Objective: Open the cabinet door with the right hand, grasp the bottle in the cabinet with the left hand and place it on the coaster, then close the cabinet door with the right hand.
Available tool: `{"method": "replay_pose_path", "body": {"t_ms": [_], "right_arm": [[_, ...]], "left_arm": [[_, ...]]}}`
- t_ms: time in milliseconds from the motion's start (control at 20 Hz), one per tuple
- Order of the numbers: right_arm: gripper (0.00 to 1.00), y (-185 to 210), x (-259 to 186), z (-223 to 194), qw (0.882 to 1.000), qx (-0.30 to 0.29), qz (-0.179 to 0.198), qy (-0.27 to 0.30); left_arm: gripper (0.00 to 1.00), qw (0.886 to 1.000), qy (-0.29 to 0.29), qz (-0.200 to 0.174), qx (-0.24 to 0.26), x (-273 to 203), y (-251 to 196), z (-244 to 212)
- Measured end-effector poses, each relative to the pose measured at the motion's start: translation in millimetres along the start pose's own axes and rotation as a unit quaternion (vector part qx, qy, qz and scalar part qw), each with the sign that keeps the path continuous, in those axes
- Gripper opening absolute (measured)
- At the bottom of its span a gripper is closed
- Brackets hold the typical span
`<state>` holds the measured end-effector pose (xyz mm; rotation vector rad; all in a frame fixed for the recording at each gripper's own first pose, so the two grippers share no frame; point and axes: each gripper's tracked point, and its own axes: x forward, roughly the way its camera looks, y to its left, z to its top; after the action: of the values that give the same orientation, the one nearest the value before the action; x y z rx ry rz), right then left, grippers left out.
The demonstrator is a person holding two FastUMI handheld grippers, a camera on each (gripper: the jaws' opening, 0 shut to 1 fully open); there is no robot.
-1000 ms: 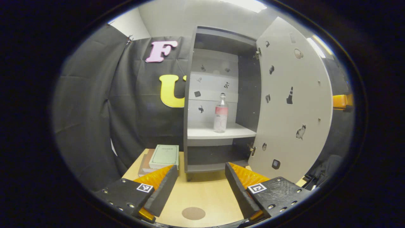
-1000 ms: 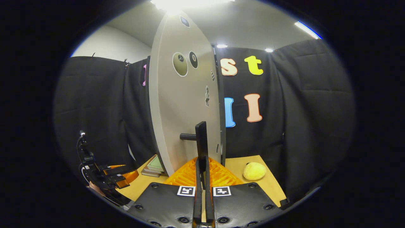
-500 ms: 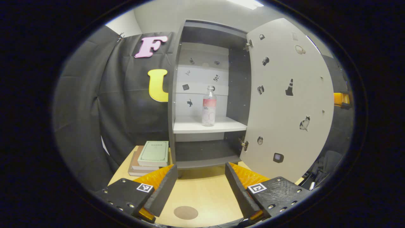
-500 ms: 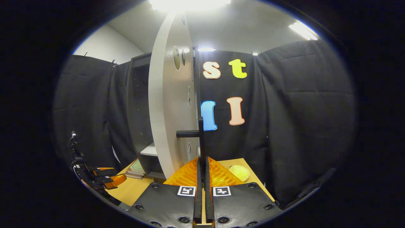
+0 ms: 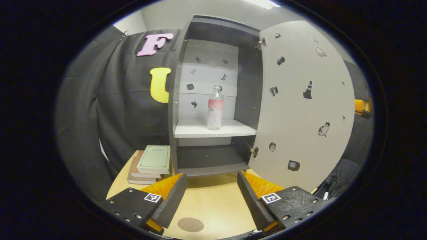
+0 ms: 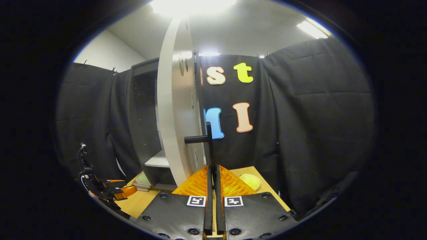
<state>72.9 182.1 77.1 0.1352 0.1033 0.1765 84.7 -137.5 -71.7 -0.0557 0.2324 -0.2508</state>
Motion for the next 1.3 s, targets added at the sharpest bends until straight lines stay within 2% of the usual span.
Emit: {"method": "replay_pose_path", "body": {"t_ms": [200, 250, 300, 550, 650, 700, 800, 850, 900, 1050, 1100, 1150, 1250, 1300], "right_arm": [[0.05, 0, -16, -8, 0.999, 0.041, -0.014, 0.008], [0.03, 2, -24, -7, 0.998, 0.057, -0.015, 0.01], [0.02, -3, -29, -5, 0.997, 0.067, -0.026, 0.006], [0.02, -61, -53, 1, 0.989, 0.102, -0.108, -0.005], [0.0, -85, -61, 1, 0.986, 0.093, -0.14, -0.007], [0.03, -93, -58, 6, 0.985, 0.088, -0.147, -0.014], [0.0, -103, -43, 9, 0.985, 0.081, -0.149, -0.016], [0.02, -110, -31, 10, 0.986, 0.076, -0.149, -0.012], [0.02, -114, -18, 11, 0.987, 0.072, -0.145, -0.007], [0.03, -121, 28, 15, 0.991, 0.054, -0.122, 0.002], [0.11, -122, 40, 16, 0.992, 0.047, -0.114, 0.004], [0.04, -127, 53, 18, 0.993, 0.04, -0.113, 0.005], [0.2, -132, 77, 20, 0.994, 0.037, -0.102, 0.009], [0.25, -129, 87, 21, 0.995, 0.041, -0.091, 0.012]], "left_arm": [[0.89, 1.0, 0.001, -0.017, 0.016, 18, -7, 9], [0.96, 1.0, 0.006, -0.017, 0.025, 22, -5, 7], [0.88, 0.999, 0.01, -0.018, 0.03, 26, -4, 7], [0.89, 0.999, 0.001, -0.033, 0.019, 46, -13, 16], [0.89, 1.0, -0.007, -0.024, 0.014, 55, -14, 23], [0.92, 0.999, -0.016, -0.026, 0.008, 58, -16, 29], [0.93, 0.999, -0.036, -0.035, -0.008, 61, -23, 45], [0.89, 0.998, -0.042, -0.036, -0.013, 63, -23, 52], [0.93, 0.998, -0.048, -0.035, -0.015, 65, -22, 60], [0.92, 0.998, -0.064, -0.018, -0.01, 80, -8, 83], [0.88, 0.997, -0.07, -0.011, -0.008, 88, -3, 91], [0.88, 0.997, -0.078, -0.01, -0.01, 95, -2, 101], [0.89, 0.996, -0.088, -0.005, -0.02, 109, 1, 116], [0.92, 0.996, -0.09, 0.004, -0.026, 115, 5, 123]]}}
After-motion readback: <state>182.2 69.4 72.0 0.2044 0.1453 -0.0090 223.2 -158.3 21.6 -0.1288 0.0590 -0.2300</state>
